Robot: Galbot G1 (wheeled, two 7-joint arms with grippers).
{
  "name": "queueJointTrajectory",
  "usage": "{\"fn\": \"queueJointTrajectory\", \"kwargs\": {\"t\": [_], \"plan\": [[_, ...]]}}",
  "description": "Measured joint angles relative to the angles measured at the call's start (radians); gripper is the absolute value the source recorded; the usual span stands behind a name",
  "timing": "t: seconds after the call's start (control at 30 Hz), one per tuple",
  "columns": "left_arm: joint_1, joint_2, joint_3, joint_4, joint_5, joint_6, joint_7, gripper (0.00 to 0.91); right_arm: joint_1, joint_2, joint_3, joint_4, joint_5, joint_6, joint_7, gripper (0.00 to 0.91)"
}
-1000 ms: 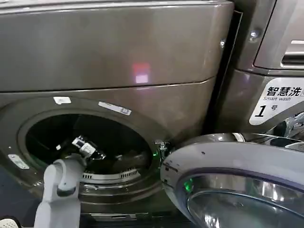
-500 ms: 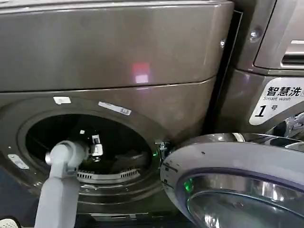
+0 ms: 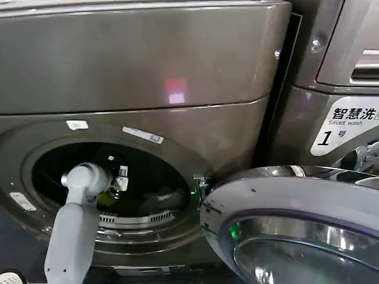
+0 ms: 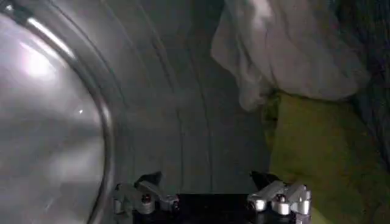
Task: Grasp the clothes from the dryer.
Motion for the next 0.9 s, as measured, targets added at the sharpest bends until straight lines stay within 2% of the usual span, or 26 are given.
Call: {"fn": "queueJointTrajectory", "kwargs": {"t": [0.5,0.53,0.6,0.9], "plan": [[0.033,0.018,-0.009,0.049,-0.071,0.005,0.000,0.907,0.000,0.011,-0.010,0.008,-0.001,0.003,-0.001,0.907],[0.034,0.018,-0.010,0.052,-0.071,0.006,0.000,0.125,0.000,0.012,-0.010,0.008,-0.001,0.003,-0.001,0.907],[0.035,0.020,-0.012,0.058,-0.077,0.008,0.000,0.000,-0.001,0.013,-0.012,0.009,-0.001,0.004,-0.001,0.907],[0.034,0.021,-0.016,0.085,-0.109,0.004,0.001,0.000,0.000,0.012,-0.014,0.012,-0.001,0.004,-0.001,0.907]]}}
